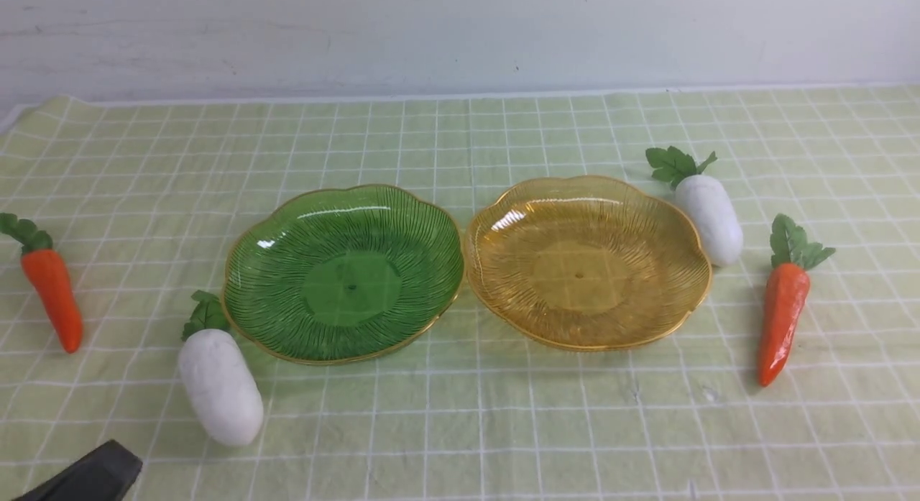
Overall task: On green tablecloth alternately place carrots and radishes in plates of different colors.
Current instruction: 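Pick up the carrot and put it on the nearest plate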
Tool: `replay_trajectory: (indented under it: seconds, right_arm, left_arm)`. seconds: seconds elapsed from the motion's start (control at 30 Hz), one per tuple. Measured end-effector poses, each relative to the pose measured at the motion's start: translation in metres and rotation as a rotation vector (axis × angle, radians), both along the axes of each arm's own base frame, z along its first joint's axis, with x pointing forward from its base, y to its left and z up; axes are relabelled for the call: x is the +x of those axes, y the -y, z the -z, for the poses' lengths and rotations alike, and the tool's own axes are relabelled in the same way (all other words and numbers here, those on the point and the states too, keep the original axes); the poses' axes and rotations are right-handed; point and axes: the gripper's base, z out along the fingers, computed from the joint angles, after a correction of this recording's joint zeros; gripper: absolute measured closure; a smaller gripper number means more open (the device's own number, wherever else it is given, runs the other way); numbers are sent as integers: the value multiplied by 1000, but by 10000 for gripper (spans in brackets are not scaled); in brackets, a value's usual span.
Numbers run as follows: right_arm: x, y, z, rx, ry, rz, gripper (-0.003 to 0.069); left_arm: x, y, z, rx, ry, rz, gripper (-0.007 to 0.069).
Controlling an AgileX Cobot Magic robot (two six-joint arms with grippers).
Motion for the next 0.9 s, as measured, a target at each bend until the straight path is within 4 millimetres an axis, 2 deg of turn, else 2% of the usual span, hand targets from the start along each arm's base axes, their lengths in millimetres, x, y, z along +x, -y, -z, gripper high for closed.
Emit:
replay_trajectory:
  seconds: [0.1,0.17,0.23,0.27,0.33,0.43,0.5,0.63,0.7,0.77,0.83,0.87,0.9]
  right_arm:
    - [5,-4,-22,-122,-72,-36,673]
    - [14,-10,-30,-212,-234,-104,671]
    - [26,-13,-31,-291,-416,-167,671]
    - [26,-14,-30,-301,-446,-179,671]
    - [39,-14,-27,-394,-632,-229,670]
    - [51,-11,-26,-486,-755,-248,670]
    - [55,-10,-24,-514,-780,-248,670]
    - [60,-8,-21,-557,-825,-246,670]
    - [60,-7,-21,-560,-826,-245,670]
    - [60,-7,-21,-563,-826,-243,670]
    - [60,-7,-21,-563,-825,-243,670]
    - [60,-7,-21,-564,-822,-242,670]
    - [60,-7,-21,-564,-821,-241,670]
  left_arm:
    - [13,4,-17,158,-132,67,632]
    - [29,5,-20,269,-255,102,632]
    - [47,2,-20,403,-378,128,632]
    - [51,2,-19,415,-405,133,632]
    - [79,-3,-12,568,-566,161,627]
    - [109,-9,-14,699,-671,161,606]
    - [122,-12,-14,758,-700,148,594]
    - [170,-27,-24,890,-770,23,528]
    - [182,-34,-28,888,-795,-34,505]
    - [206,-55,-28,855,-906,-136,449]
    - [216,-63,-27,838,-942,-162,421]
    - [230,-81,-25,803,-985,-205,377]
    - [232,-81,-25,803,-986,-202,372]
